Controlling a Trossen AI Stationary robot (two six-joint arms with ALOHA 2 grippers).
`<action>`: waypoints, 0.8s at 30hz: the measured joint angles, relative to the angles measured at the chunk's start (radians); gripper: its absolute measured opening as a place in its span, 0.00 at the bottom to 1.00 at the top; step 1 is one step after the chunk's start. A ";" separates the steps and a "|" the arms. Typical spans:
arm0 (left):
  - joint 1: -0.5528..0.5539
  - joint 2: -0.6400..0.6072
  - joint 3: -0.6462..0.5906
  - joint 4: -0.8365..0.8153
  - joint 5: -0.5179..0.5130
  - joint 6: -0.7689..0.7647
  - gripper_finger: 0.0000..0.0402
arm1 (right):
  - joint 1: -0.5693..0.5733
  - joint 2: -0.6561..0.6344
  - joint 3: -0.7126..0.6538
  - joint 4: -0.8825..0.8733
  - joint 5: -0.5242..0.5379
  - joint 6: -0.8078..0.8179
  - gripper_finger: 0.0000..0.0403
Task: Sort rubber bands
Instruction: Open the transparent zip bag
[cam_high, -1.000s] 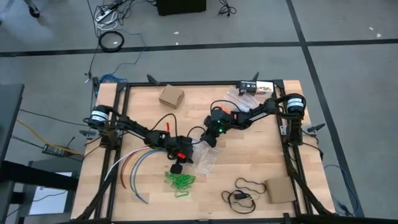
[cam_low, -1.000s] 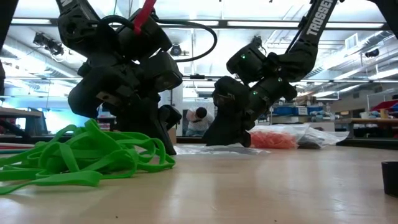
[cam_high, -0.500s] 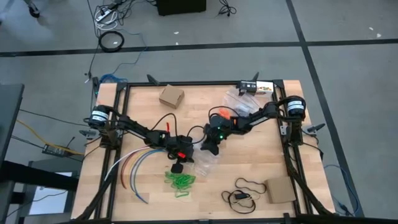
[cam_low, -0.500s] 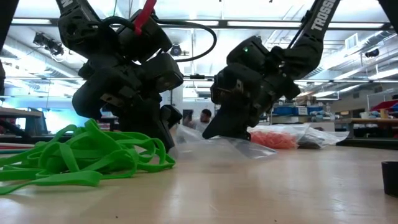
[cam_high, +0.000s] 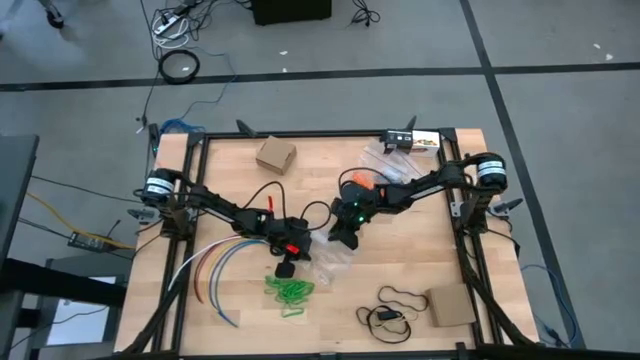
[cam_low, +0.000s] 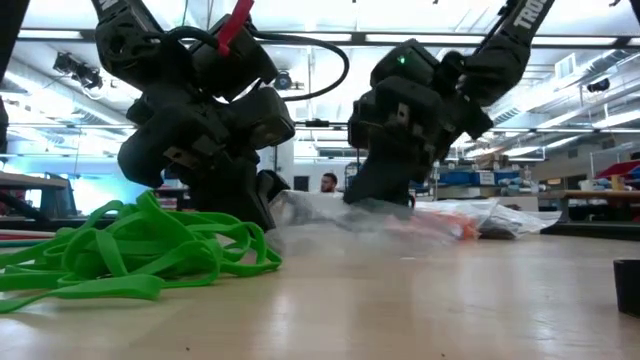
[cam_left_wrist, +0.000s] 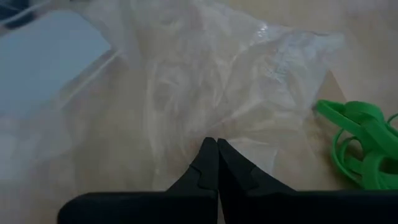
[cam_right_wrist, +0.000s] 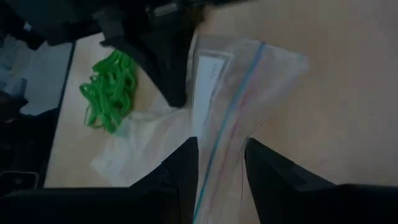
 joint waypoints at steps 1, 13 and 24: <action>0.000 0.000 0.000 0.001 0.001 -0.010 0.01 | -0.001 -0.011 0.000 -0.016 0.008 -0.010 0.30; 0.023 0.003 -0.004 0.071 0.005 -0.105 0.01 | 0.032 -0.032 0.000 -0.099 0.006 -0.025 0.30; 0.026 0.002 -0.002 0.050 0.009 -0.199 0.01 | 0.040 -0.035 0.000 -0.054 0.032 -0.034 0.30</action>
